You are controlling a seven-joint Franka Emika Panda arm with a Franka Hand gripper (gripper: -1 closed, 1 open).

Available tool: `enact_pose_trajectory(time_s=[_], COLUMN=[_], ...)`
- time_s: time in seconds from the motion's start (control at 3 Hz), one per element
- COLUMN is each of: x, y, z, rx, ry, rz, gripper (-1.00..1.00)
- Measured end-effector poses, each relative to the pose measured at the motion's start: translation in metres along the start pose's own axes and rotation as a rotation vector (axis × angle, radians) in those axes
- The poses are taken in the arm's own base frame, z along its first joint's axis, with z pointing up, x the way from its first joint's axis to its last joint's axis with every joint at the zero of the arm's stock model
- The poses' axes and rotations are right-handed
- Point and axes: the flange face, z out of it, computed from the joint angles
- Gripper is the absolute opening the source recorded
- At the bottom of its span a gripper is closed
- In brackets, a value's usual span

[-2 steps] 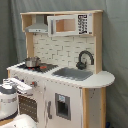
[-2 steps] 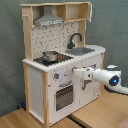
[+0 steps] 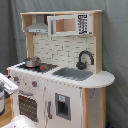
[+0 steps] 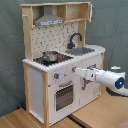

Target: Play with the kitchen

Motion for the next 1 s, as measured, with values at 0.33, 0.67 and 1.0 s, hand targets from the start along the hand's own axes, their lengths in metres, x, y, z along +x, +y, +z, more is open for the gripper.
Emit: enact_pose_trajectory(time_s=[0.33, 0.67, 1.0], x=[0.016, 0.03, 0.038], y=[0.008, 0.01, 0.005], z=[-0.018, -0.032, -0.038], rx=[-0.006, -0.005, 0.004], ry=[0.012, 0.018, 0.011], rz=[0.068, 0.146, 0.253], gripper=[1.0, 1.0, 1.0])
